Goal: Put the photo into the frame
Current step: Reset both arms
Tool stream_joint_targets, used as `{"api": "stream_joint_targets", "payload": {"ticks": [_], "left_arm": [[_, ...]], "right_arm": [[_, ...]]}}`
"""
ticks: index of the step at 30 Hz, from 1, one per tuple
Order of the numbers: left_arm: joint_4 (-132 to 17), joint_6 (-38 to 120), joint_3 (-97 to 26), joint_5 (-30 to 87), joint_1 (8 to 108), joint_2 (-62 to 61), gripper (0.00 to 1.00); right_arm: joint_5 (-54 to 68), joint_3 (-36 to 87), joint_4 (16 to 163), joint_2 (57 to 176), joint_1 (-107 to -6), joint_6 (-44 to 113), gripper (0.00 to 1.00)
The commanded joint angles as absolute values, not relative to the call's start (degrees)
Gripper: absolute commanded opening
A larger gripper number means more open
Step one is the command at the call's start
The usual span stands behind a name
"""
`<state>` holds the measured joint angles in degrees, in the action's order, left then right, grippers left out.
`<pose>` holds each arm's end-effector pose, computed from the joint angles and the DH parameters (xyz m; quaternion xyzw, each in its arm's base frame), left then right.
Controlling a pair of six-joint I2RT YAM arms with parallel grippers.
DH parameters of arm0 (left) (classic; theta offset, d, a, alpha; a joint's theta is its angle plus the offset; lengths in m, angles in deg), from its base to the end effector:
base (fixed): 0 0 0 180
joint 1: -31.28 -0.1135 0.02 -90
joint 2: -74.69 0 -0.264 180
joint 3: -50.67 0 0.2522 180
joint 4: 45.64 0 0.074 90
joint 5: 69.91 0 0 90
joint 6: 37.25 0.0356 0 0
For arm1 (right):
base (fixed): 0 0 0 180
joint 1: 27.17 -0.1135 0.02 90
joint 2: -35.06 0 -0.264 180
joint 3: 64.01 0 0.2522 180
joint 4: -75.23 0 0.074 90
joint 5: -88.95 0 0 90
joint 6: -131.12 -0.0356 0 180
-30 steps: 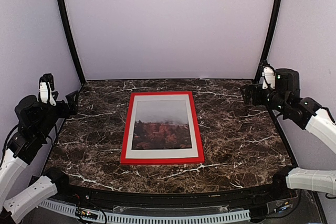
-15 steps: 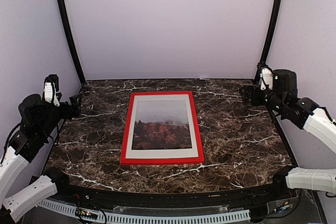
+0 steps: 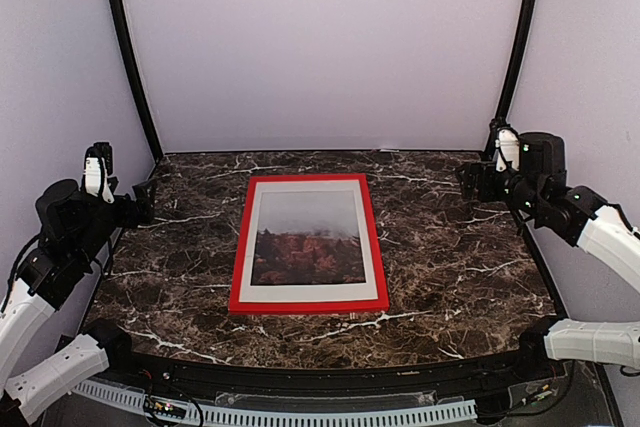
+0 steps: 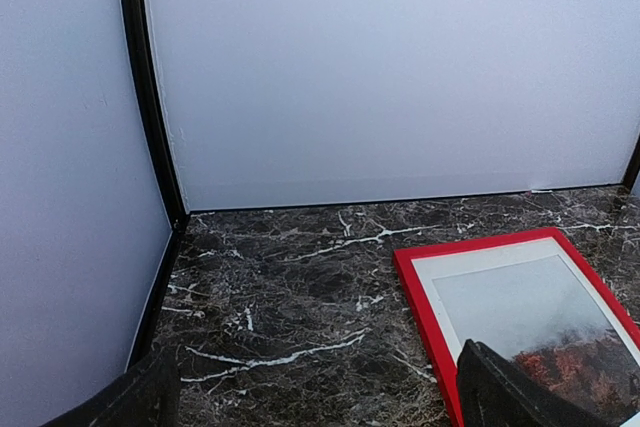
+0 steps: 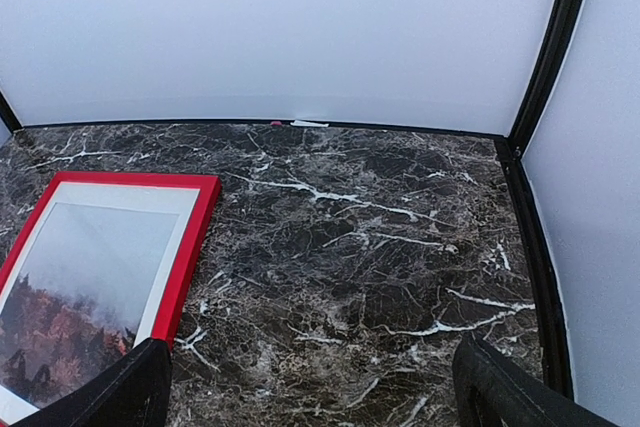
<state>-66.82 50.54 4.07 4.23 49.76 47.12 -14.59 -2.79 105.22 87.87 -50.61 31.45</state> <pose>0.1288 -0.0328 0.3139 0.0062 0.7197 -0.0256 0.6938 0.1968 0.0762 0.3208 -0.0326 0.8232 0.0656 0.5629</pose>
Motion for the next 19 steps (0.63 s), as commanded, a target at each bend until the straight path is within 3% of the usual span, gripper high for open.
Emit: {"api": "stream_joint_targets", "payload": {"ticks": [1, 19], "left_arm": [[-67.28, 50.91, 3.59, 4.32, 49.39, 47.27, 0.99], [-67.08, 51.00, 3.60, 4.35, 49.39, 47.13, 0.99]], "right_arm": [[-14.50, -3.17, 102.38, 87.82, -50.28, 31.93, 0.99], [-14.62, -3.17, 102.59, 87.36, -50.28, 32.97, 0.99]]}}
